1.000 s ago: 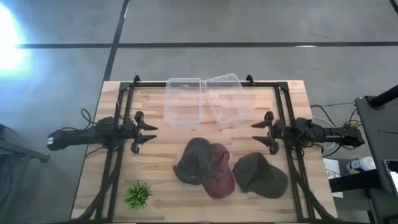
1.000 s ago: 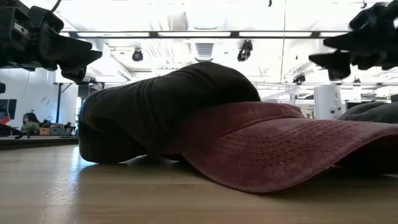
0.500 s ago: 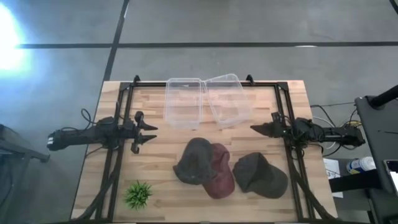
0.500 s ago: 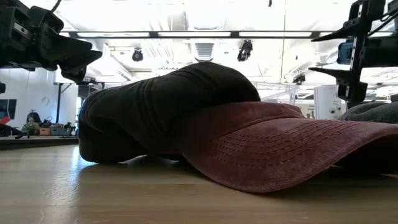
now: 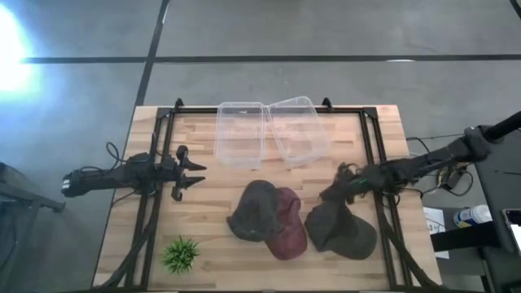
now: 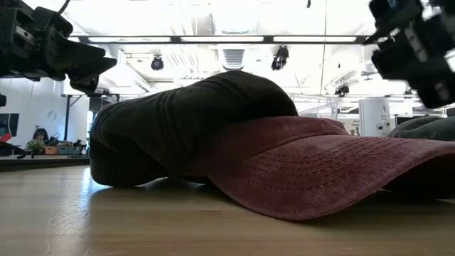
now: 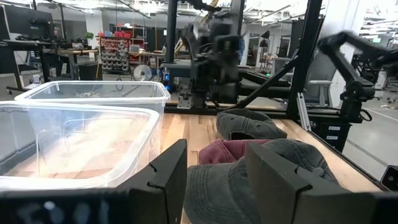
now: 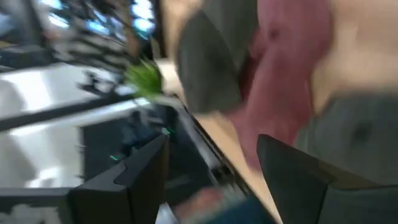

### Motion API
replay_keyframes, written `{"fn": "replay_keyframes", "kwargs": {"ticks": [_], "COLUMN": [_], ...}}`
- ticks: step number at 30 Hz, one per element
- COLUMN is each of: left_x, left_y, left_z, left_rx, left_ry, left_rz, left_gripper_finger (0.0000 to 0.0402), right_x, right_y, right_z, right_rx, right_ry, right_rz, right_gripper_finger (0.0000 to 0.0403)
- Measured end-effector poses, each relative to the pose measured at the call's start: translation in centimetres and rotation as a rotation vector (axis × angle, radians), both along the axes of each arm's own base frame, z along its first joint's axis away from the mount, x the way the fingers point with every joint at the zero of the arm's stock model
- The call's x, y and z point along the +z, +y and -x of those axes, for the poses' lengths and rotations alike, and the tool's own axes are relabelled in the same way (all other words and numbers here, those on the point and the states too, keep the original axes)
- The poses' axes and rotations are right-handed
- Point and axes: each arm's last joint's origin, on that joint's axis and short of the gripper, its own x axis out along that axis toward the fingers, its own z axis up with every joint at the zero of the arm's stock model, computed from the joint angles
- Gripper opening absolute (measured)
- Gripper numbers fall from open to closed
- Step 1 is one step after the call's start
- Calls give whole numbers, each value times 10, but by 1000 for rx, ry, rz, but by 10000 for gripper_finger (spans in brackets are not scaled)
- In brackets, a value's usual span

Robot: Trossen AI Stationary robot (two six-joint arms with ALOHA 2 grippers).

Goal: Pick & Place hat
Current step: Put the red cap into the left transparent bin

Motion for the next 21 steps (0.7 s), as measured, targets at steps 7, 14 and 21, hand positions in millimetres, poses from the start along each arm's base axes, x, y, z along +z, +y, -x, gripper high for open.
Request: {"fn": "replay_keyframes", "kwargs": {"ticks": [7,14,21], "left_x": [0,0,0], "left_y": [0,0,0], "left_z": [0,0,0], "left_rx": [0,0,0], "left_ry": [0,0,0], "left_rz": [0,0,0], "left_gripper_finger": [155,155,155], "right_x": [13,-14,-42], "right_y": [81,152,185], "right_z": [-50,-78,-117], "right_rx": [63,-186,-212], "right_ry": [315,401,443], "right_rz": [-38,-40,7], "right_gripper_finger": [243,247,251]}}
